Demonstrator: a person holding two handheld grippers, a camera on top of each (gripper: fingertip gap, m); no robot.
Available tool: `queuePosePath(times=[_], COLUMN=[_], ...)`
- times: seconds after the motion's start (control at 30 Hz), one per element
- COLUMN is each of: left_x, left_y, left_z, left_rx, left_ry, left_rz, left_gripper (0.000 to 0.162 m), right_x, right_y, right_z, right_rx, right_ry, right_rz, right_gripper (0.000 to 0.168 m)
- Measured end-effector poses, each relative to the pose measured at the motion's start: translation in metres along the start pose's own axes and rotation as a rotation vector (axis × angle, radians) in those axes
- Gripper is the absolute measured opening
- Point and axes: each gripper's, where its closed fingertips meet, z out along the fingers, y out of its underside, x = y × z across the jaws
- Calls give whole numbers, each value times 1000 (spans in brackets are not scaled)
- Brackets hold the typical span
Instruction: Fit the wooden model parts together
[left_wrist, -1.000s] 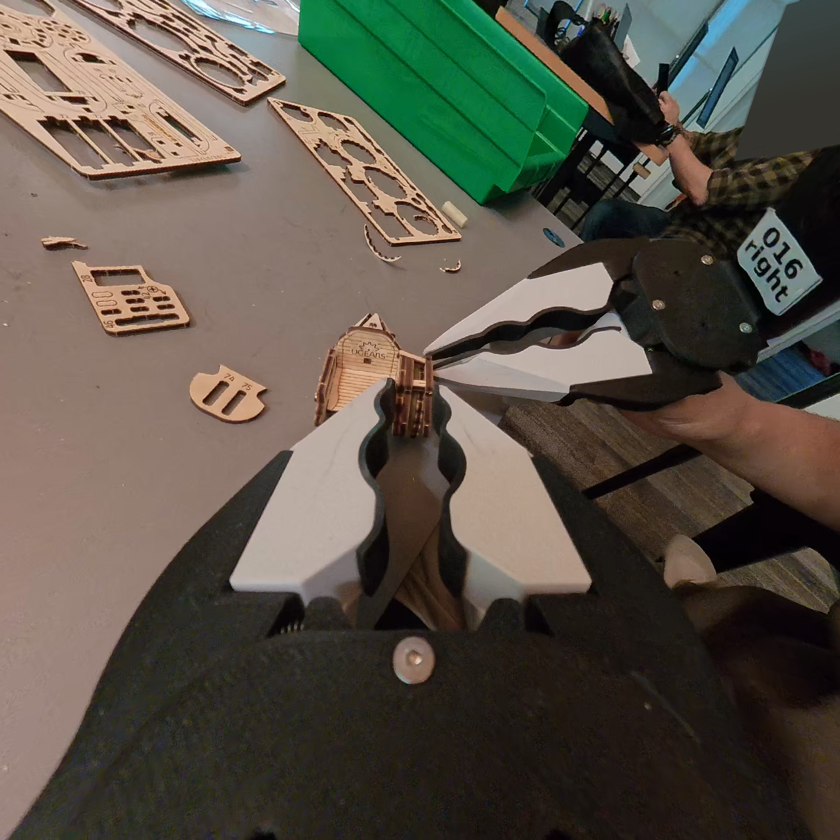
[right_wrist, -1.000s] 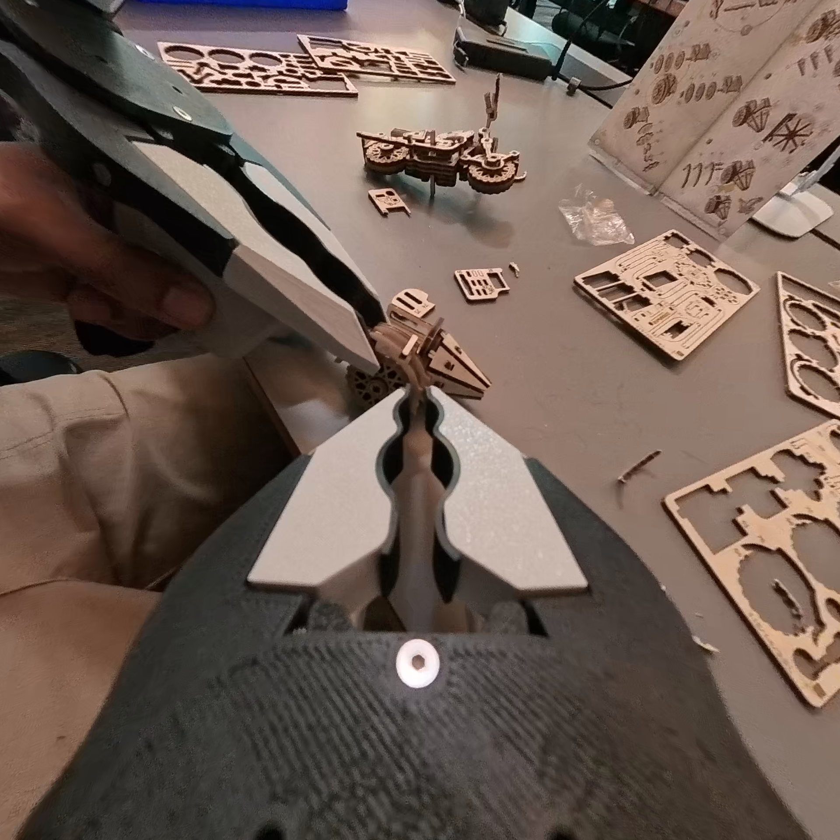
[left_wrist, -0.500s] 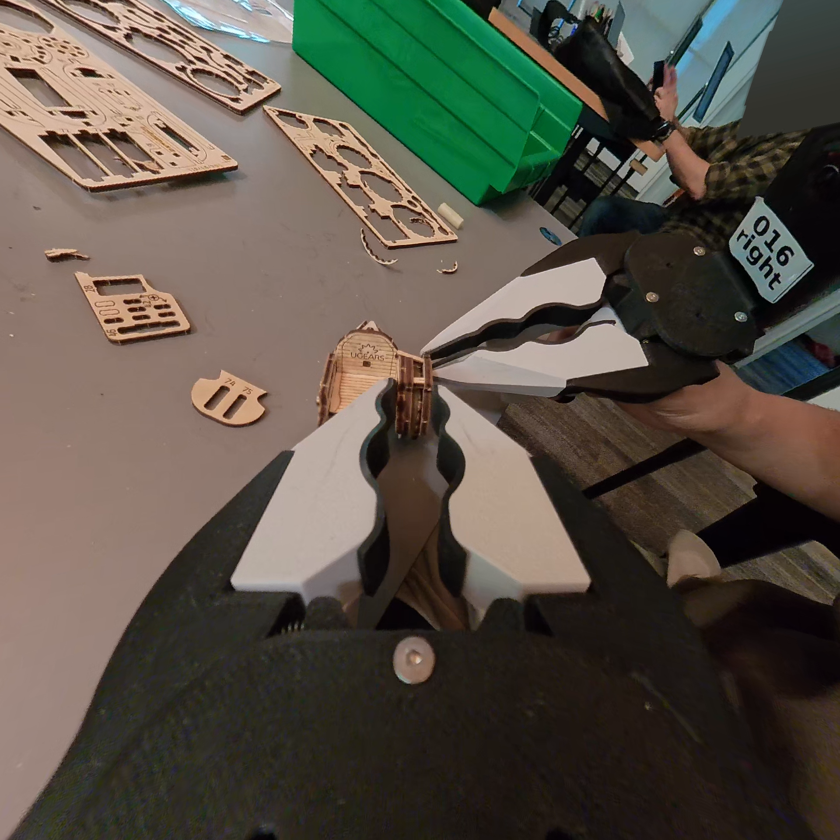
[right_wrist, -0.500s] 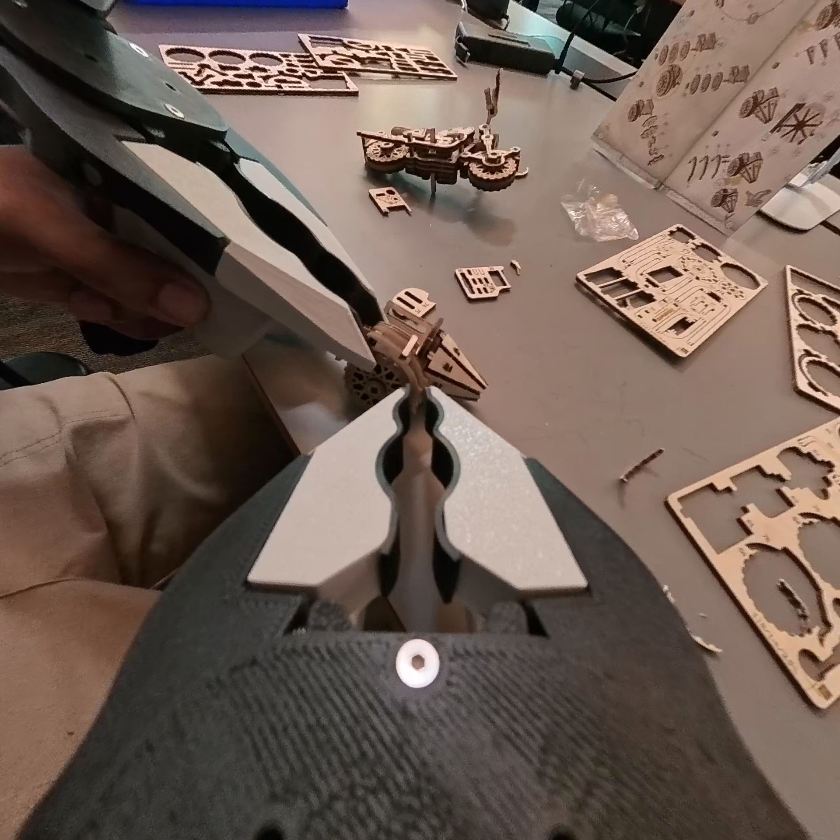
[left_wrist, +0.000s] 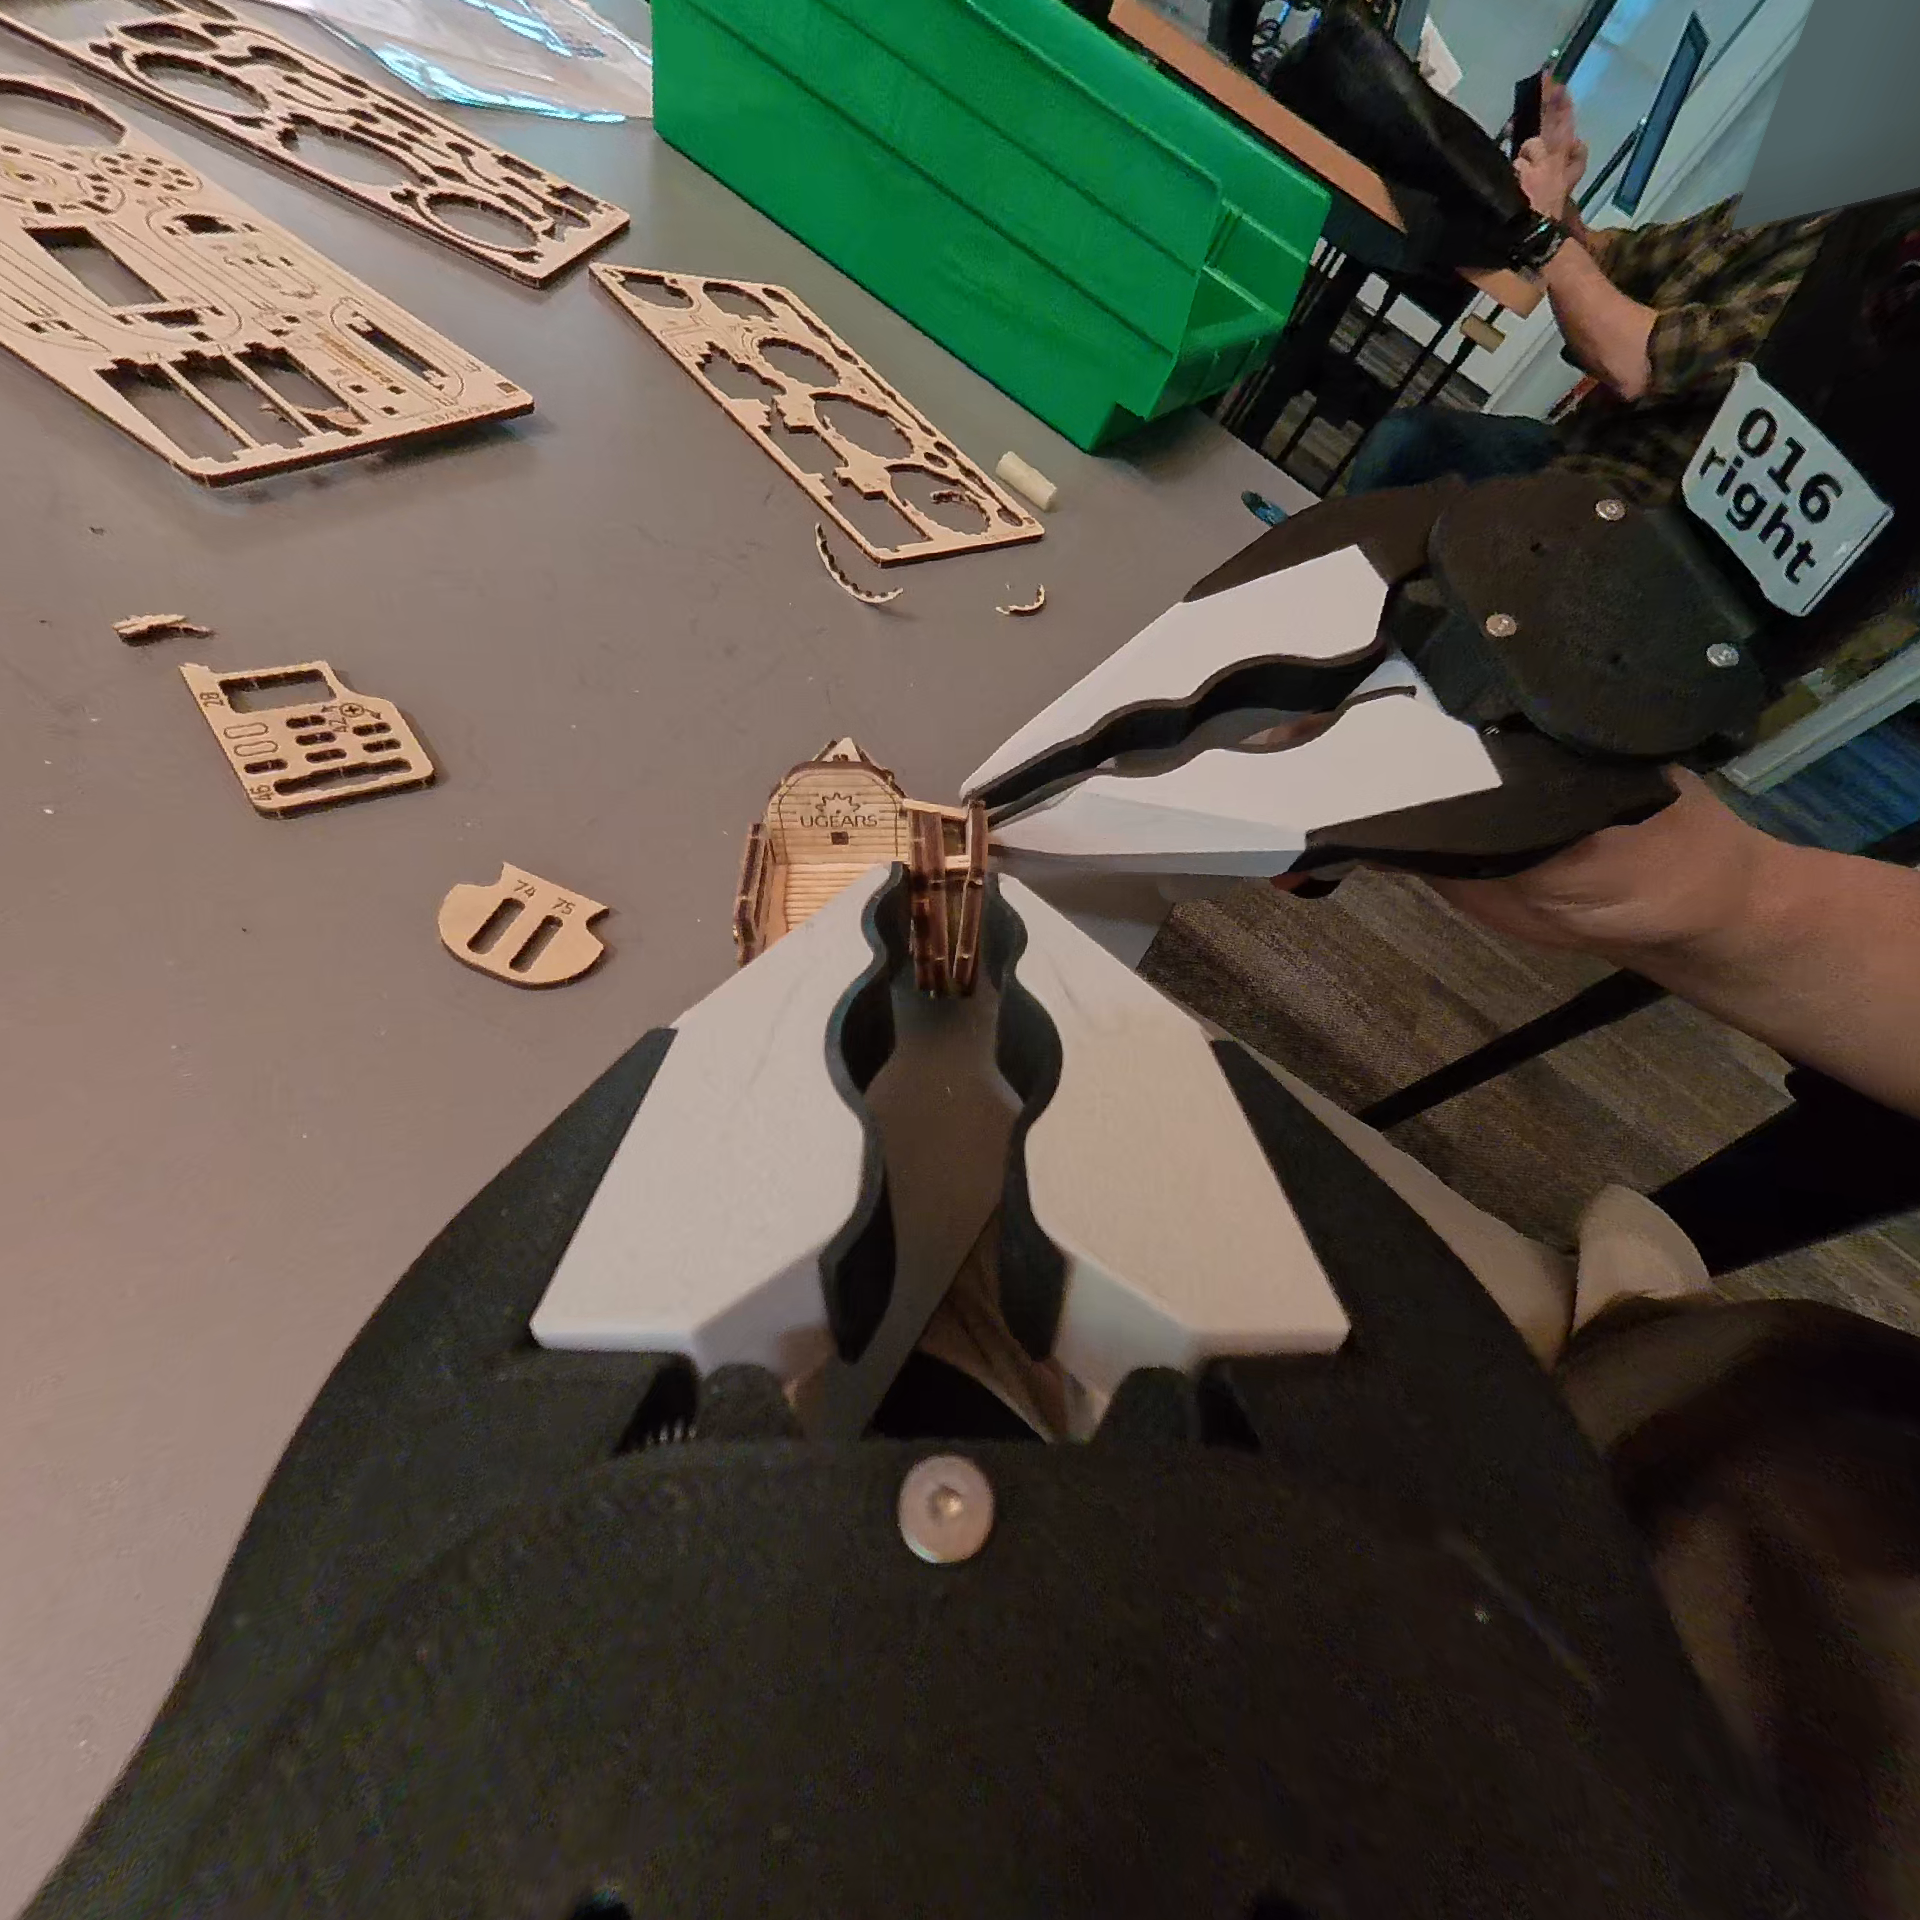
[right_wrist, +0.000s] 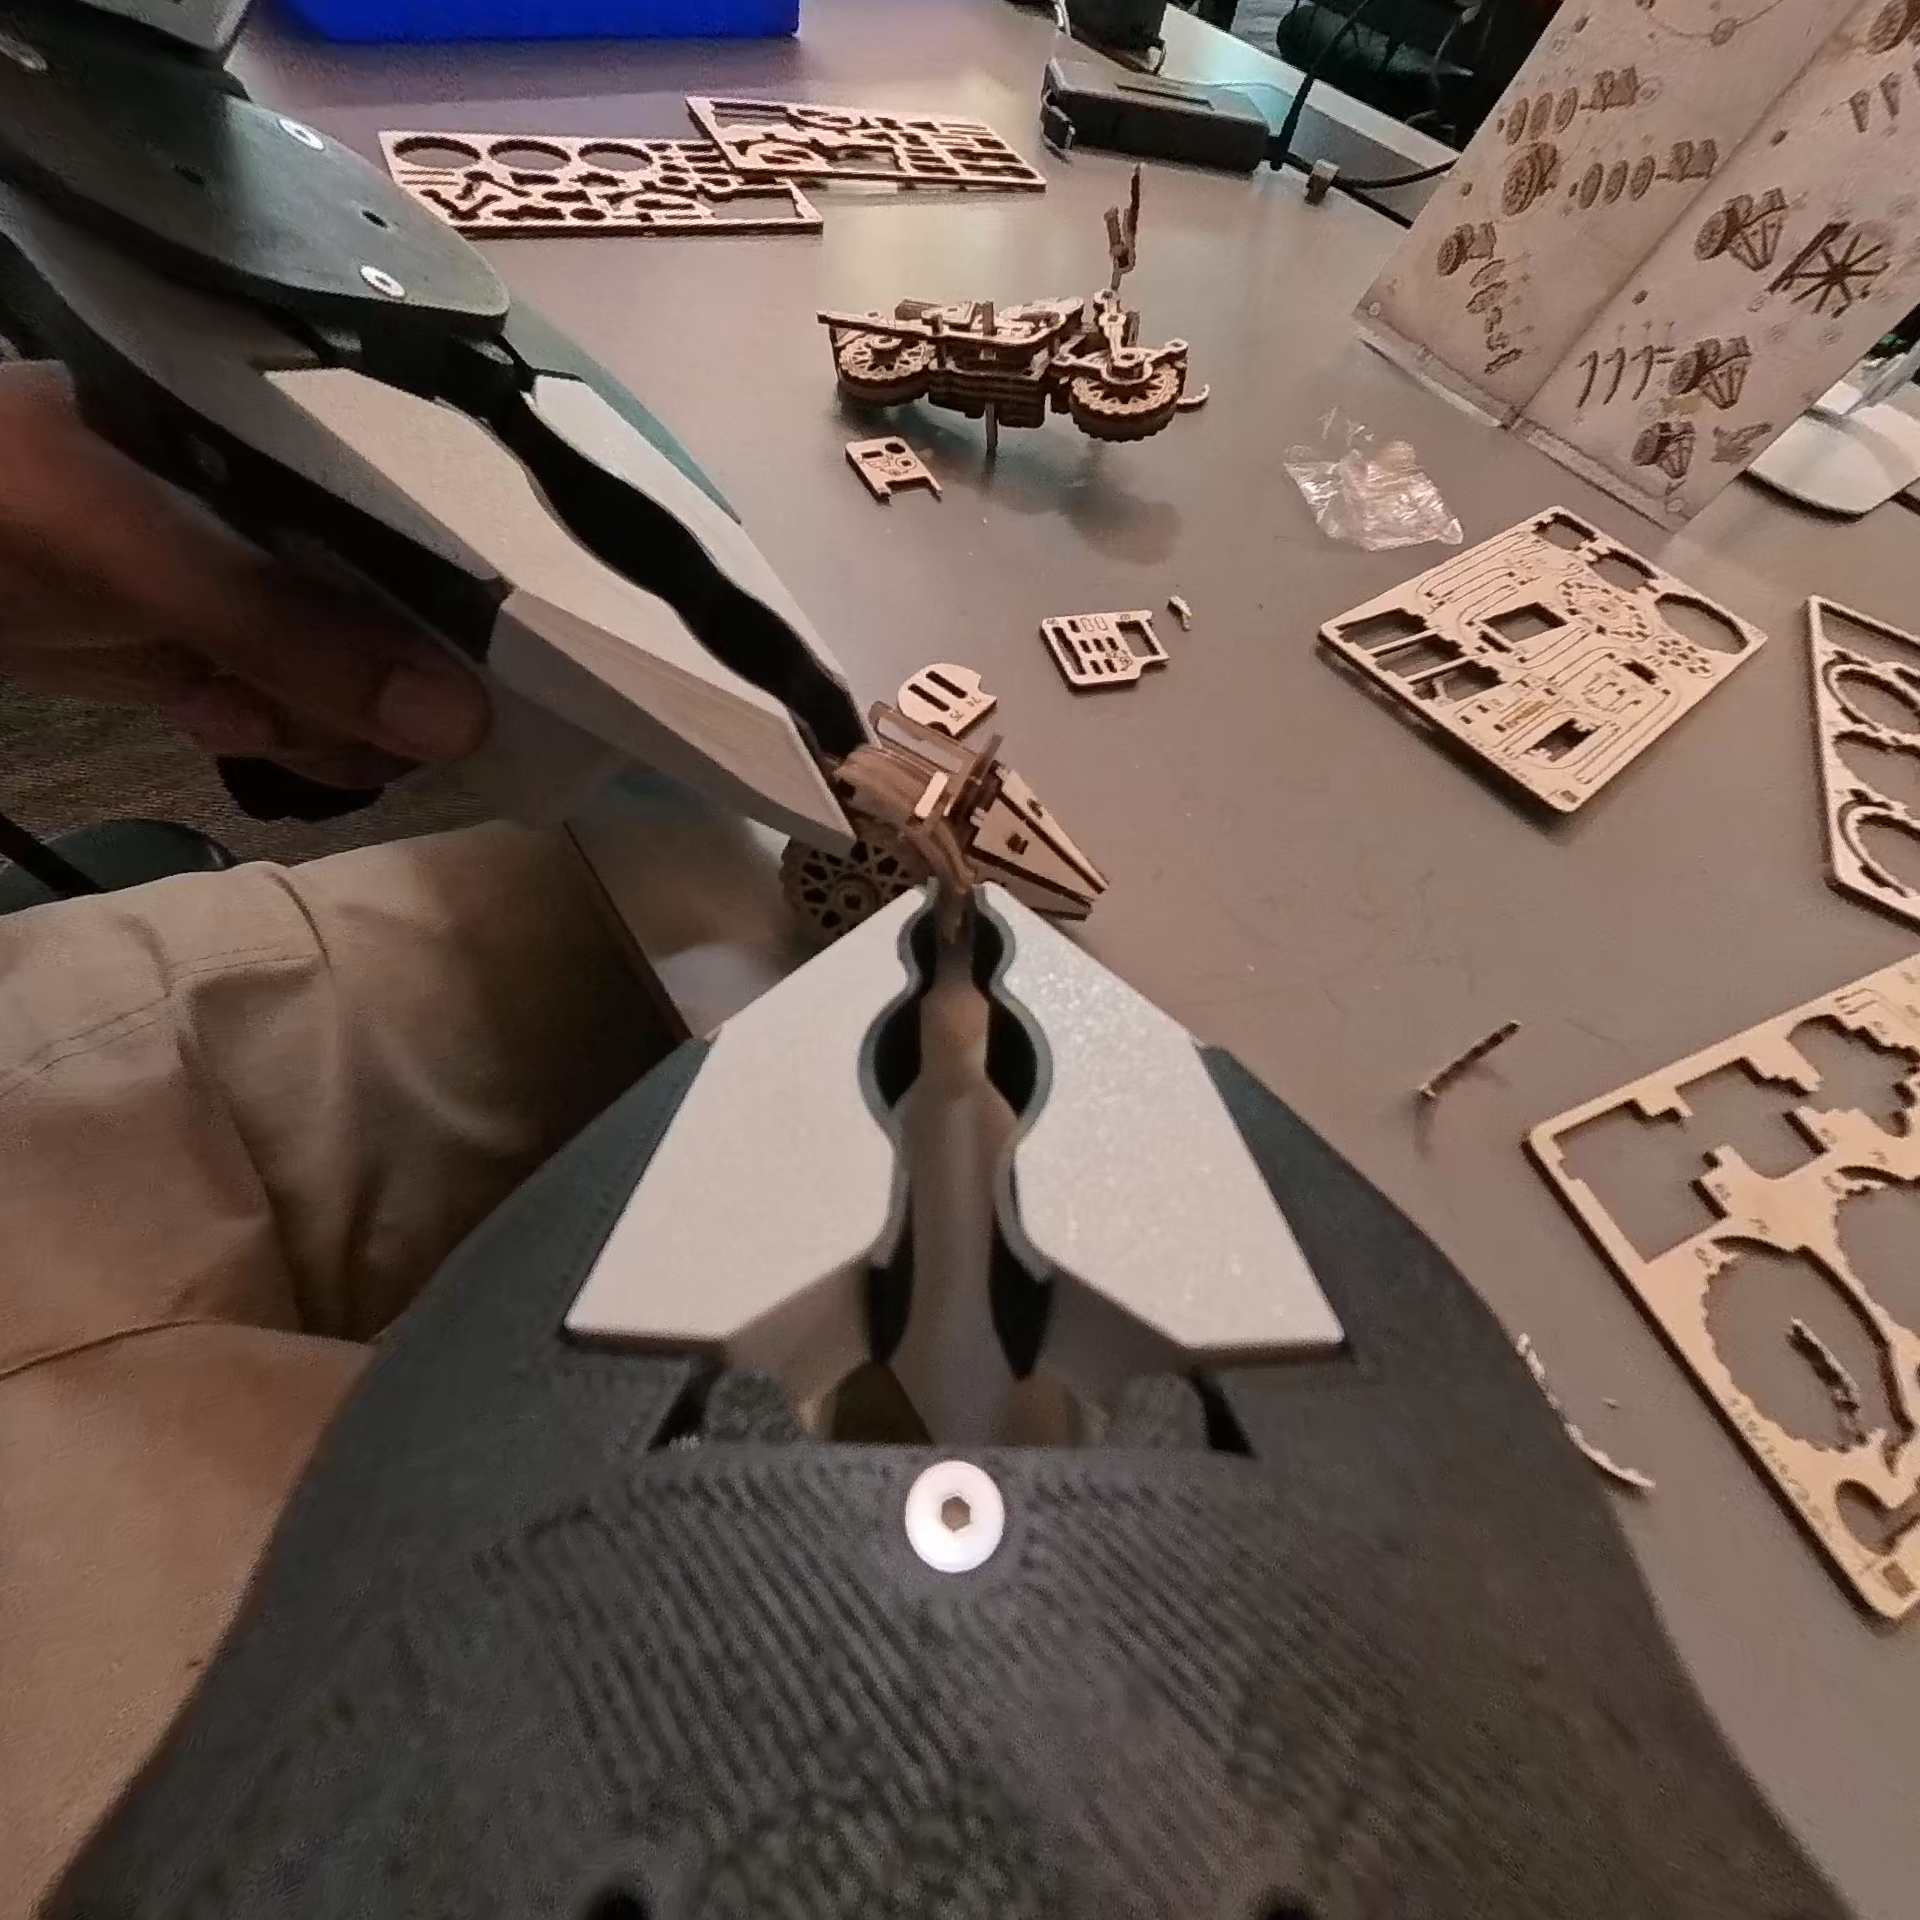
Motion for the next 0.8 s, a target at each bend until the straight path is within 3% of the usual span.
queuePosePath(times=[0.13,0.3,0.43,0.53,0.67,0.8], left_x=[-1,2,7,7,8,10], left_y=[0,0,3,5,7,8], left_z=[-1,-3,-5,-6,-5,-3], left_rx=[-2,-10,-32,-46,-54,-59], left_ry=[2,33,75,56,31,22], left_rz=[1,9,22,68,130,190], left_gripper=[11,11,10,10,10,10], right_x=[0,-4,-14,-12,-10,-14], right_y=[-2,-8,-9,-6,-15,-25], right_z=[-4,-12,-15,-12,-10,-16], right_rx=[7,37,28,-9,-4,6], right_ry=[-13,-78,-208,-248,-286,-352], right_rz=[1,-25,-38,-1,61,-81], right_gripper=[6,26,23,13,12,16])
